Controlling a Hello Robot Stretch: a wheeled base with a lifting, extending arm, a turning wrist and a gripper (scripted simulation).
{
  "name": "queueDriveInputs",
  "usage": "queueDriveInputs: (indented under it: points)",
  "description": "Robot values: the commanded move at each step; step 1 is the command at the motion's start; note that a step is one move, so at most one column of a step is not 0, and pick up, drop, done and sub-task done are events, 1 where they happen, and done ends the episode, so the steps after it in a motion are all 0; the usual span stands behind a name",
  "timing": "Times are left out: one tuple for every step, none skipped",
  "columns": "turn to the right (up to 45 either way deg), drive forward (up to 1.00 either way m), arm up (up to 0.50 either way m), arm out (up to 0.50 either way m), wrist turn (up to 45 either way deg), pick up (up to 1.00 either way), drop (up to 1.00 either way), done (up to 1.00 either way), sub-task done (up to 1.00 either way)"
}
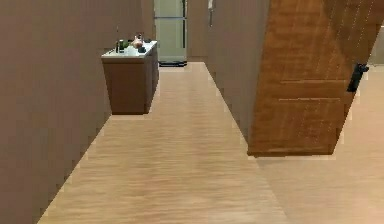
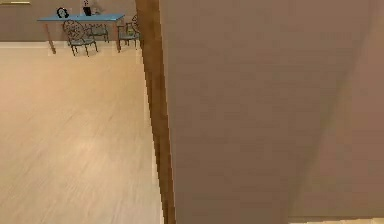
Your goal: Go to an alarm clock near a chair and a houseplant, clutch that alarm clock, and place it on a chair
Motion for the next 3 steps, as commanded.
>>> queueDriveInputs:
  points:
    - [0.0,0.35,0.00,0.00,0.0,0.00,0.00,0.00,0.00]
    - [45.0,0.00,0.00,0.00,0.0,0.00,0.00,0.00,0.00]
    - [3.0,0.00,0.00,0.00,0.0,0.00,0.00,0.00,0.00]
